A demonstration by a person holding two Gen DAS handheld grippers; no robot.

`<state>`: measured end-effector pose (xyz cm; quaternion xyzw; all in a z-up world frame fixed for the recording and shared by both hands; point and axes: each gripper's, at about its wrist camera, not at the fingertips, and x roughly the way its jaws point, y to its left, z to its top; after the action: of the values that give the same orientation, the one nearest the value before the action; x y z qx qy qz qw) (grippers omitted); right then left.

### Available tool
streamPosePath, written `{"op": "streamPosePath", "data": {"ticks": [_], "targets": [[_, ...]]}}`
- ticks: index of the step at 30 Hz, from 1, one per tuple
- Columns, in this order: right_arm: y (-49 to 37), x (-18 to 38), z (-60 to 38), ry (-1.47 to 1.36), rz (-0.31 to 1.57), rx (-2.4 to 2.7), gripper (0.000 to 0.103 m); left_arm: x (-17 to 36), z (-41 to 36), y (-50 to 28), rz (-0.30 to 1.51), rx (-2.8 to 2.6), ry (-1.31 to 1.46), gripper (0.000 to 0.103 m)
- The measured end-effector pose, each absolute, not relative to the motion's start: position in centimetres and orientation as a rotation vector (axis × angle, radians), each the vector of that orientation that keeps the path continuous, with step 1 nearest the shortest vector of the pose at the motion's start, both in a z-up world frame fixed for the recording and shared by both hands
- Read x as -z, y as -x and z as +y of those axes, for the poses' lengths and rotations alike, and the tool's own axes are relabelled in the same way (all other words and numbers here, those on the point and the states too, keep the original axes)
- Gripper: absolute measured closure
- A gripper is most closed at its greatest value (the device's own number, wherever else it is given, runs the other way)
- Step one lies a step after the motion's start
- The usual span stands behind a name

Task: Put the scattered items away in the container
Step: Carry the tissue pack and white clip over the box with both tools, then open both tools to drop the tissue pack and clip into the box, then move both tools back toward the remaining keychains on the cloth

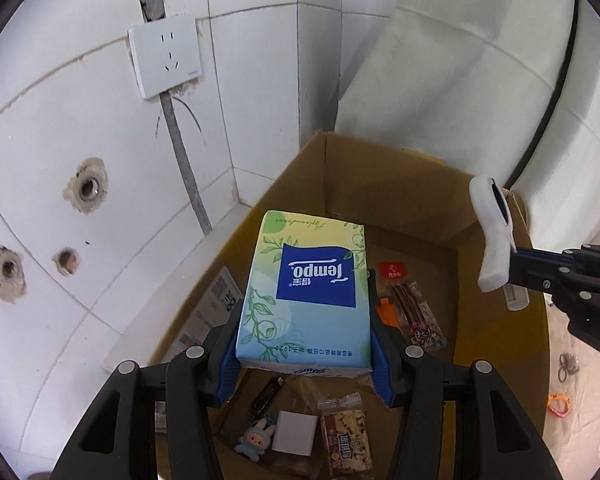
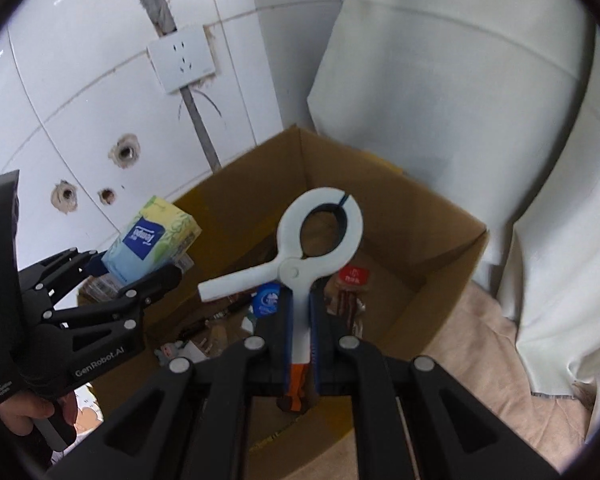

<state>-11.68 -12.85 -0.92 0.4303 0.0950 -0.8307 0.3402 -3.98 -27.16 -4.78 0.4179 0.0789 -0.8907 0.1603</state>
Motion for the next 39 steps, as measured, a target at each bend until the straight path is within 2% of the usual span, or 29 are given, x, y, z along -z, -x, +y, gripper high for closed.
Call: {"op": "streamPosePath", "data": {"ticks": [9,11,12,13,14,15,18,19,23,24,25,28,30,32,33,34,36,39], "targets": [[11.9,1.6,-12.6,-1.153,0.25,2.163,0.093,6.2,-26.4,3.8,0.244,2.548,-1.214,0.05],[12.1,1.8,-12.8,-1.177,0.257,2.159,0.088,6.2,-26.1,3.7,0.24,2.544,-1.215,0.05],[12.1,1.7,-12.7,-1.173,0.26,2.17,0.081,6.3,-26.2,3.8,0.243,2.543,-1.219,0.05],[12.1,1.5,-12.6,-1.162,0.26,2.186,0.066,6.4,-26.3,3.9,0.251,2.544,-1.222,0.05],[12.1,1.2,-12.4,-1.155,0.25,2.195,0.055,6.4,-26.4,3.8,0.257,2.546,-1.219,0.05],[12.1,0.9,-12.1,-1.152,0.224,2.198,0.039,6.4,-26.3,3.7,0.258,2.546,-1.222,0.05],[12.1,-0.1,-11.1,-1.126,0.16,2.229,0.032,6.2,-26.2,3.7,0.251,2.55,-1.222,0.049],[12.2,-0.4,-10.9,-1.122,0.158,2.242,0.025,6.2,-26.2,3.7,0.251,2.553,-1.227,0.049],[12.0,-1.4,-10.3,-1.093,0.163,2.293,0.012,6.2,-25.8,4.1,0.246,2.56,-1.263,0.049],[11.8,-1.5,-10.2,-1.084,0.163,2.291,0.003,6.2,-25.7,4.2,0.253,2.56,-1.272,0.048],[11.7,-1.6,-10.0,-1.077,0.17,2.293,0.0,6.1,-25.7,4.3,0.267,2.561,-1.271,0.048],[11.2,-1.6,-9.2,-1.073,0.2,2.328,0.0,5.8,-25.6,4.5,0.295,2.545,-1.278,0.048],[10.9,-1.6,-8.5,-1.069,0.202,2.355,0.0,5.7,-25.2,4.8,0.247,2.529,-1.279,0.048],[10.9,-1.8,-7.7,-1.073,0.187,2.362,0.0,5.4,-24.7,5.0,0.193,2.528,-1.276,0.036],[10.9,-1.8,-7.3,-1.078,0.18,2.364,0.0,5.3,-24.5,5.1,0.185,2.53,-1.28,0.016],[10.9,-1.8,-7.0,-1.082,0.177,2.367,0.0,5.2,-24.3,5.2,0.179,2.533,-1.283,0.006],[10.8,-1.9,-6.4,-1.086,0.176,2.383,0.0,4.9,-23.9,5.3,0.17,2.538,-1.281,0.003],[10.6,-2.4,-5.3,-1.073,0.162,2.411,0.0,4.4,-23.3,5.2,0.151,2.534,-1.272,0.002]]}}
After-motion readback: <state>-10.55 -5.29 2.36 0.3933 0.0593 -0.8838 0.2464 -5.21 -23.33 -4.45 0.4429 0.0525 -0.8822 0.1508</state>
